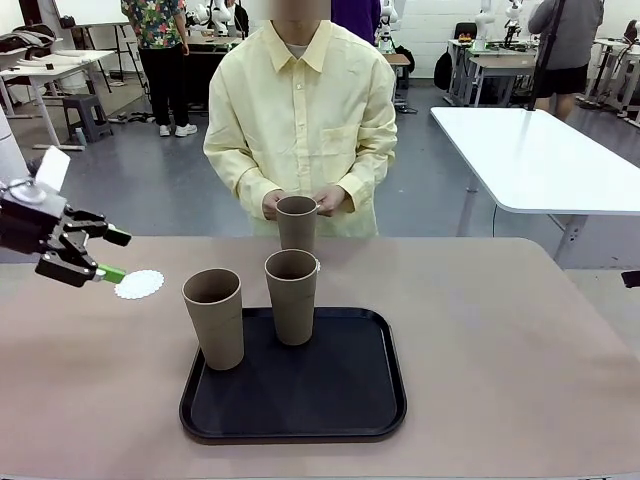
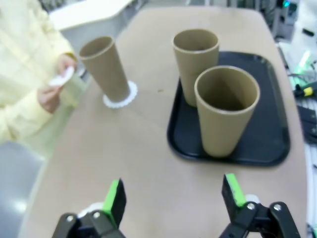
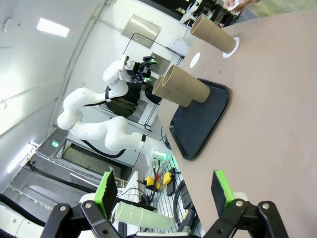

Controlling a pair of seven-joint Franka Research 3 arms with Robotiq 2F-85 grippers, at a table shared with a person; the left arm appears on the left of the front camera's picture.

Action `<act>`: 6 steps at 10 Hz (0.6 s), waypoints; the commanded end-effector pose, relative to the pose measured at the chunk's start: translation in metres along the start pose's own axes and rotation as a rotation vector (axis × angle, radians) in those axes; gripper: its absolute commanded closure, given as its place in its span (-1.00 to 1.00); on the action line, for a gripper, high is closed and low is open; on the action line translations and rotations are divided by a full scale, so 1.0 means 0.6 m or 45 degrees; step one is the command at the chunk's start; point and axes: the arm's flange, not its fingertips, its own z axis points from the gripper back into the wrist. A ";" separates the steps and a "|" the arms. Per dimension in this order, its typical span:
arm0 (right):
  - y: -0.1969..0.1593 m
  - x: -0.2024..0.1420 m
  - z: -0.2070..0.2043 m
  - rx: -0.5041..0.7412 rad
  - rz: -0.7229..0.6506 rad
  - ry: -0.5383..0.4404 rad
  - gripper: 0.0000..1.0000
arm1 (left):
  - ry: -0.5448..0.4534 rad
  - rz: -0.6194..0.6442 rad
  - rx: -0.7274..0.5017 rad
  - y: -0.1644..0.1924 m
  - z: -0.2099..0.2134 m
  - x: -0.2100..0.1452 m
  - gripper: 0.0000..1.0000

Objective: Place coasters on the table and set cups on them.
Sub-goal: Take one Reusable plastic cup from the Flat Tray and place it on a coaster set by the human.

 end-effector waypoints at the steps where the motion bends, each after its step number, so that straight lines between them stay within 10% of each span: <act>1: -0.001 -0.001 0.001 0.001 -0.002 -0.002 -1.00 | 0.001 -0.084 -0.005 -0.013 -0.031 -0.038 -1.00; 6: -0.001 -0.001 0.001 0.001 -0.002 -0.002 -1.00 | 0.021 -0.080 -0.061 -0.005 -0.039 -0.051 -1.00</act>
